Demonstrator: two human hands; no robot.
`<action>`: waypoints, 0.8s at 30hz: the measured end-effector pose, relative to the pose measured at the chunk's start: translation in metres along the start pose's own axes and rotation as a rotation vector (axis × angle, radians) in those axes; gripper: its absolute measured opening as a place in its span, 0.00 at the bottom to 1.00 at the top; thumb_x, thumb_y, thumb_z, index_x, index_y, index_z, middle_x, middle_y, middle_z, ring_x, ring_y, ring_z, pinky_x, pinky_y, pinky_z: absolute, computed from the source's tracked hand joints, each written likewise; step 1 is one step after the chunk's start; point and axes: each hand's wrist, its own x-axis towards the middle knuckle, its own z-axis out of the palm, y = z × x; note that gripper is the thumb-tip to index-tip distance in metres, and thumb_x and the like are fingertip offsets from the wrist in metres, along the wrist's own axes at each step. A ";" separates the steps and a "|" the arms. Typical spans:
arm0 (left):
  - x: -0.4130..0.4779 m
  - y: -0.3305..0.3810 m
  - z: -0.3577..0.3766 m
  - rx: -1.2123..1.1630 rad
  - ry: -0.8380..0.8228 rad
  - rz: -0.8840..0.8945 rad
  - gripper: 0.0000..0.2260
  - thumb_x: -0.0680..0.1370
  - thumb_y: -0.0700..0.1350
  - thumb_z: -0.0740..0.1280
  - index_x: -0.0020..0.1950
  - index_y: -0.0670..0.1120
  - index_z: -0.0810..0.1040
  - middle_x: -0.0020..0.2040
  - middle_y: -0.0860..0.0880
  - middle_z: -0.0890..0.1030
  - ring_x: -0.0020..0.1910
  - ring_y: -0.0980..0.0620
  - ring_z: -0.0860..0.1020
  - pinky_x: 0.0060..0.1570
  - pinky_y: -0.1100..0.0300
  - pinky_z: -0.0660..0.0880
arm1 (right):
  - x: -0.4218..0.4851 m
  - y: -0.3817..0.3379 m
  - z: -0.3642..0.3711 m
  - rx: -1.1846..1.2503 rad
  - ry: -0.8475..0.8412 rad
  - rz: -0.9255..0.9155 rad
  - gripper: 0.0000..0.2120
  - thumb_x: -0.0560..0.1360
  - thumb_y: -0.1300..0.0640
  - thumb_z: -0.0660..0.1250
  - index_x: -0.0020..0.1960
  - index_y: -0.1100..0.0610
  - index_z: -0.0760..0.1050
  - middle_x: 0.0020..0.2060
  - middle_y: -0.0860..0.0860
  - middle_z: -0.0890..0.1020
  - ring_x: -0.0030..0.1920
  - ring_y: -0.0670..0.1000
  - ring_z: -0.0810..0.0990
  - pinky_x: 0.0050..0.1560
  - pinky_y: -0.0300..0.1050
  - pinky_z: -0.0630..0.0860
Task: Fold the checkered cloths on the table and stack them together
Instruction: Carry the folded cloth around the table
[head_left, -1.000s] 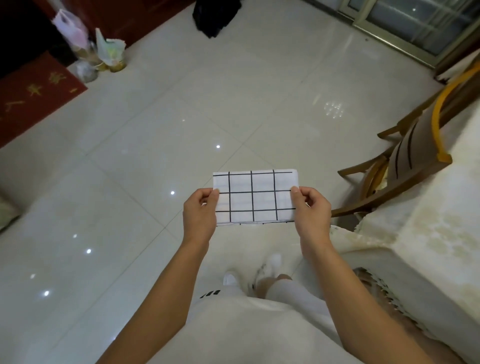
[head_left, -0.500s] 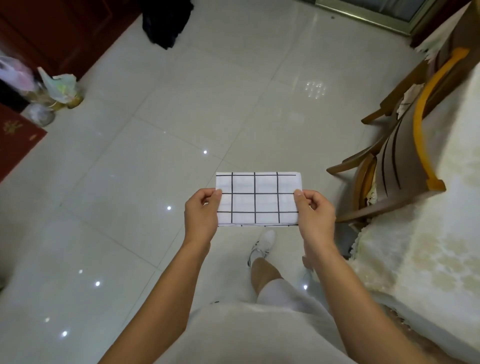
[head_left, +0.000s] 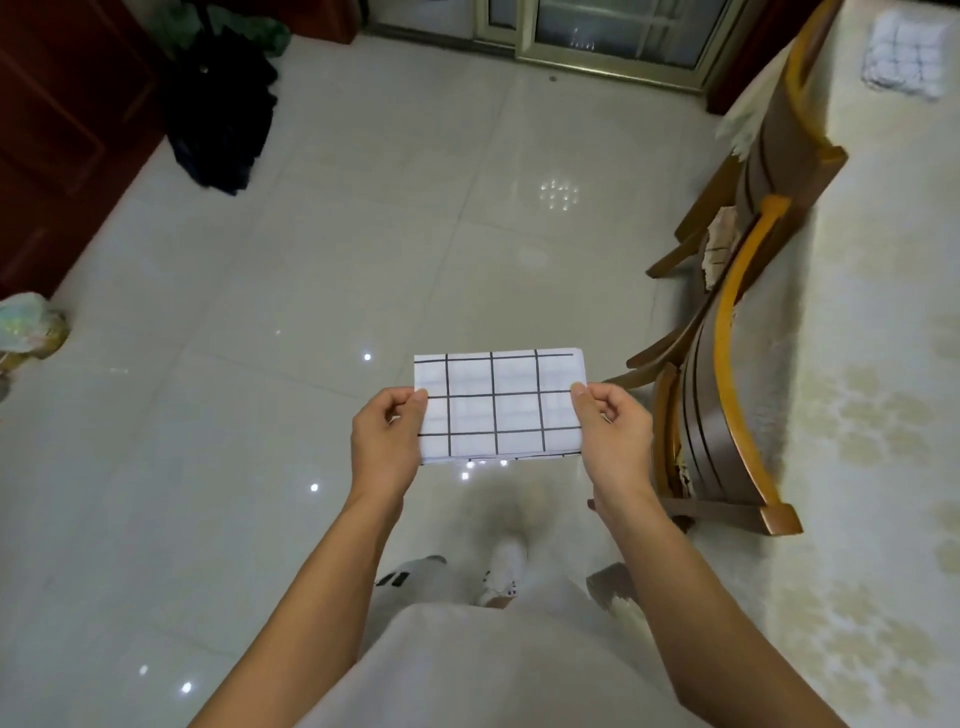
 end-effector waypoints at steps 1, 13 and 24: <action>0.008 0.006 0.004 0.005 -0.003 0.002 0.07 0.80 0.49 0.67 0.46 0.48 0.81 0.48 0.47 0.83 0.47 0.50 0.79 0.46 0.52 0.75 | 0.008 -0.003 0.002 0.006 0.004 0.003 0.05 0.80 0.53 0.67 0.48 0.53 0.79 0.37 0.49 0.78 0.39 0.43 0.75 0.43 0.36 0.73; 0.140 0.072 0.060 0.023 -0.100 0.014 0.08 0.80 0.47 0.66 0.47 0.46 0.81 0.46 0.48 0.83 0.47 0.50 0.80 0.47 0.56 0.77 | 0.127 -0.053 0.050 0.014 0.109 0.054 0.06 0.79 0.52 0.68 0.50 0.53 0.80 0.42 0.50 0.83 0.45 0.48 0.80 0.50 0.44 0.78; 0.307 0.184 0.111 0.080 -0.220 0.052 0.07 0.80 0.49 0.67 0.47 0.47 0.81 0.48 0.47 0.83 0.48 0.50 0.79 0.51 0.53 0.77 | 0.259 -0.146 0.118 -0.008 0.227 0.032 0.08 0.79 0.53 0.67 0.45 0.57 0.78 0.28 0.43 0.72 0.31 0.44 0.69 0.35 0.41 0.70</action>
